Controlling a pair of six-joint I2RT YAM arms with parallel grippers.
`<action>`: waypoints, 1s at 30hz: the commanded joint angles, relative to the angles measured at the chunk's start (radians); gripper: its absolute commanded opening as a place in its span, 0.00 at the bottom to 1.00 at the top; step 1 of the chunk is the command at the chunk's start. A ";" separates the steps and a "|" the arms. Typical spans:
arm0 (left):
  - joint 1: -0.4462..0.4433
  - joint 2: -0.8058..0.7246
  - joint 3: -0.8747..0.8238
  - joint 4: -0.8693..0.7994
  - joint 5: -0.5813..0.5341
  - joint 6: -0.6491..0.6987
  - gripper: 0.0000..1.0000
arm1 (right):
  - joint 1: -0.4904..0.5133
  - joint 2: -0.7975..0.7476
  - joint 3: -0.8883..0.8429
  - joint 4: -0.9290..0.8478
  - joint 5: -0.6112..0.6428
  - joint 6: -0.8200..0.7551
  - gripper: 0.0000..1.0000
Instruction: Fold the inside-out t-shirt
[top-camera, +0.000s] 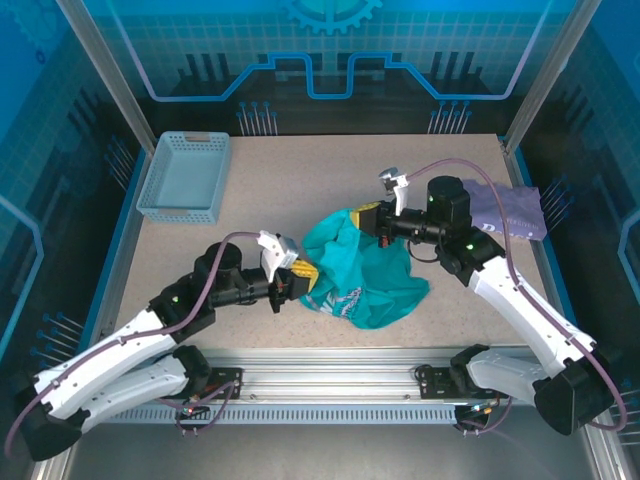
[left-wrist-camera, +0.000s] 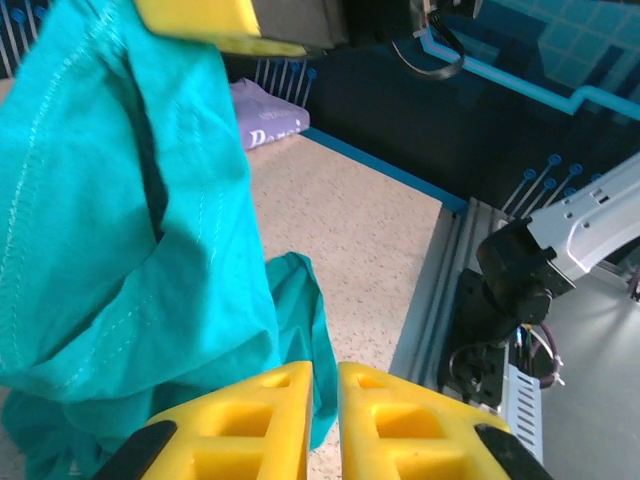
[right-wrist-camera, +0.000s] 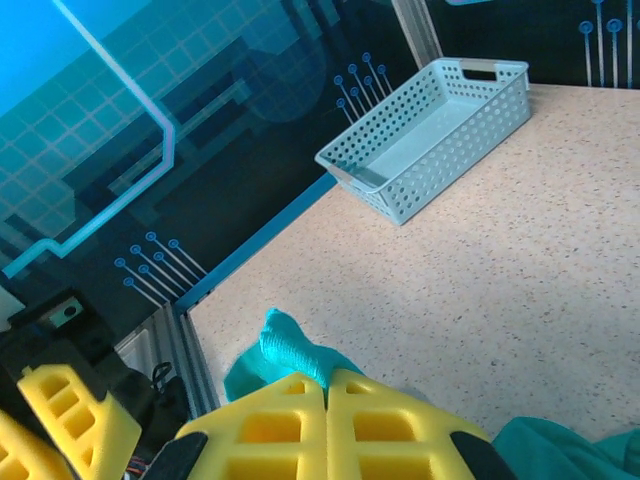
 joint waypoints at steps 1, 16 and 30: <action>-0.001 -0.006 0.007 0.012 0.026 0.022 0.15 | -0.014 -0.007 0.010 0.005 0.012 -0.030 0.00; 0.113 0.084 0.106 -0.135 -0.220 -0.160 0.47 | -0.017 -0.051 -0.038 -0.055 -0.109 -0.219 0.00; 0.118 0.289 0.153 -0.134 0.059 -0.182 0.24 | -0.017 -0.163 -0.122 -0.079 -0.080 -0.275 0.00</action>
